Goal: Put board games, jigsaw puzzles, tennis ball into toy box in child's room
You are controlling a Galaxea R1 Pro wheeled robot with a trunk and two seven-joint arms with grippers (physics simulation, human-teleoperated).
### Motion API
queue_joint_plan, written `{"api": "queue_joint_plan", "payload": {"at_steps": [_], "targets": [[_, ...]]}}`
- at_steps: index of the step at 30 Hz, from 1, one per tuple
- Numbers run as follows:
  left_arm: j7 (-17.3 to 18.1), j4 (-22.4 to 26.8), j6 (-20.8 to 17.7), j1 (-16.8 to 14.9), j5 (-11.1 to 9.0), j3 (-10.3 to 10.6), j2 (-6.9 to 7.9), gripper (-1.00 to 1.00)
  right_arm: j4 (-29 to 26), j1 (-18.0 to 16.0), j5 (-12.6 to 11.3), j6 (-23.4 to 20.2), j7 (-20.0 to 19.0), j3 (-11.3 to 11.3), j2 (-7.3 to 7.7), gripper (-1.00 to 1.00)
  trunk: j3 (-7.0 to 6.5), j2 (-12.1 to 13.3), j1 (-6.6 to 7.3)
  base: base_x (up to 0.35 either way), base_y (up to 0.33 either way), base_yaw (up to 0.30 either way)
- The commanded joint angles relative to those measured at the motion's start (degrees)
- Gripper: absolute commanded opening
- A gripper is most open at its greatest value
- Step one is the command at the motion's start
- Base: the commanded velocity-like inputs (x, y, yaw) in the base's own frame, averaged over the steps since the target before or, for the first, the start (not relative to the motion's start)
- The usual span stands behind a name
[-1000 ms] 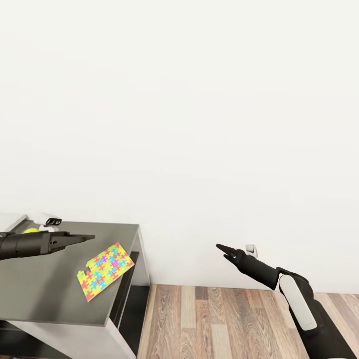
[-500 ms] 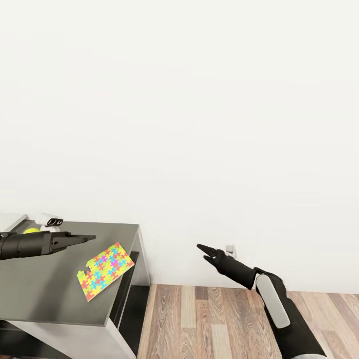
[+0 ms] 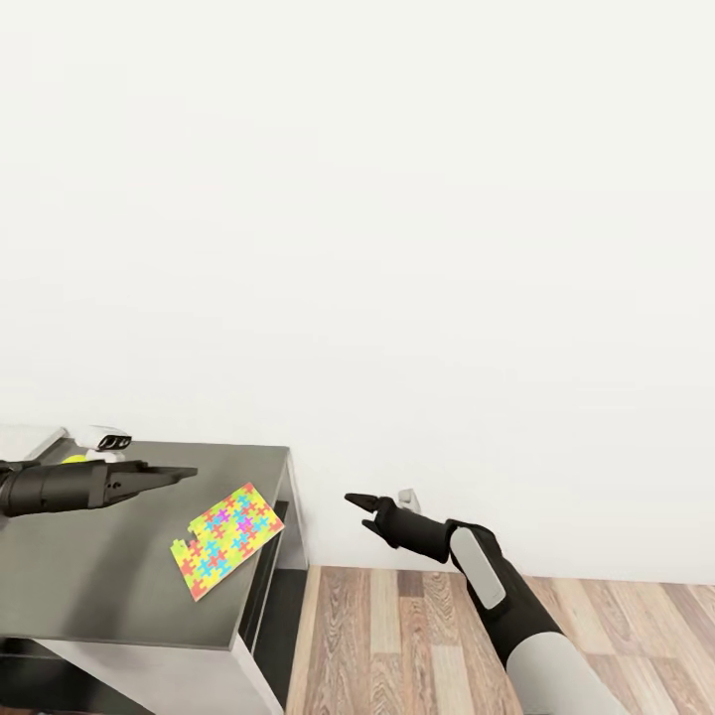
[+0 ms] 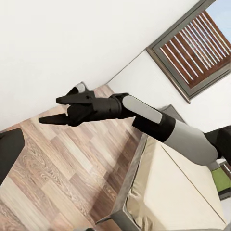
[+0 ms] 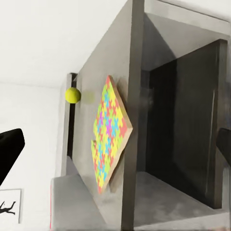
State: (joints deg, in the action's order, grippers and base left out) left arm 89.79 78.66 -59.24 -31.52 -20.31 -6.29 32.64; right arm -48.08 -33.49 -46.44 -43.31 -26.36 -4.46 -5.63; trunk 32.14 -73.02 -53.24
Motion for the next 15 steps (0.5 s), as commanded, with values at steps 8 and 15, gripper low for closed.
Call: {"api": "queue_joint_plan", "payload": {"at_steps": [8,15], "targets": [[0.21,0.22,-0.61,-0.03,0.01,0.04,-0.07,1.0,1.02,-0.8,0.06,0.17,0.13,-1.59,0.0,1.0,0.06,-0.03,0.0,0.0,0.109,0.0],[0.21,0.25,-0.64,-0.03,0.01,0.04,-0.05,1.0,1.29,-0.87,-0.51,1.14,0.68,-1.02,-0.11,1.0,0.06,-0.03,0.0,0.0,0.091,0.0]]}}
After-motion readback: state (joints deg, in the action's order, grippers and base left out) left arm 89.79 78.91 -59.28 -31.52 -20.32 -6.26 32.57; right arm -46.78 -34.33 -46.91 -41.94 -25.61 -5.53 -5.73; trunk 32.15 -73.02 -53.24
